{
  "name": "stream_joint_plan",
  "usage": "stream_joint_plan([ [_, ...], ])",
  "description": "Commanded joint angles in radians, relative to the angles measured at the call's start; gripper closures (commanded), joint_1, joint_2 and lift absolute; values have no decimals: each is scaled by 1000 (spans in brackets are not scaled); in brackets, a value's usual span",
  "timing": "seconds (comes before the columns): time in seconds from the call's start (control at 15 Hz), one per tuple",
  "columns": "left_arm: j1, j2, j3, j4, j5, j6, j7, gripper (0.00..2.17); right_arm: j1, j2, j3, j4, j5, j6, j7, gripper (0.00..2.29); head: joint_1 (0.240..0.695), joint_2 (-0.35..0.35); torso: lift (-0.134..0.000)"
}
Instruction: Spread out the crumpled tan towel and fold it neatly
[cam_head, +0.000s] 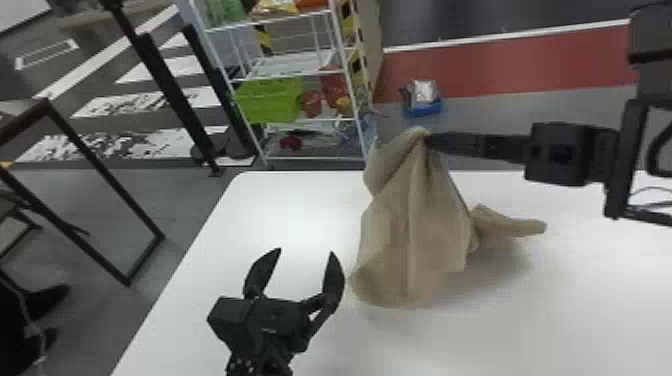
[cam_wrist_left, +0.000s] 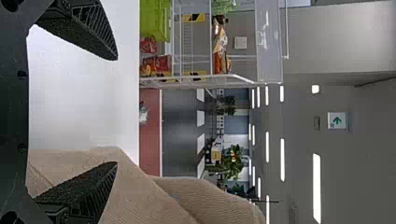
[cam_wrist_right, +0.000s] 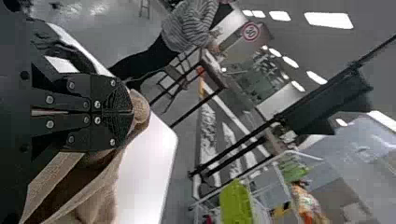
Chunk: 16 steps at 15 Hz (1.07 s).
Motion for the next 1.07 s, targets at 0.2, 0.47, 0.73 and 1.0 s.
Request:
stream_joint_plan([
  [0.2,2,-2,1,-3,0,0,0,80,1,1,171,102,-30,-439,42,1396,675,350,-122],
  [0.47,6,-2,7,-3,0,-3,2,80,-49,1,358,200,108,-445,41,1396,671,350,-122],
  [0.73,6,-2,7,-3,0,-3,2,80,-84,1,491,312,229,-430,42,1210,695,350,-122],
  [1.0,6,-2,7,-4,0,-3,2,80,-88,1,530,315,274,-402,29,19,695,350,-122],
])
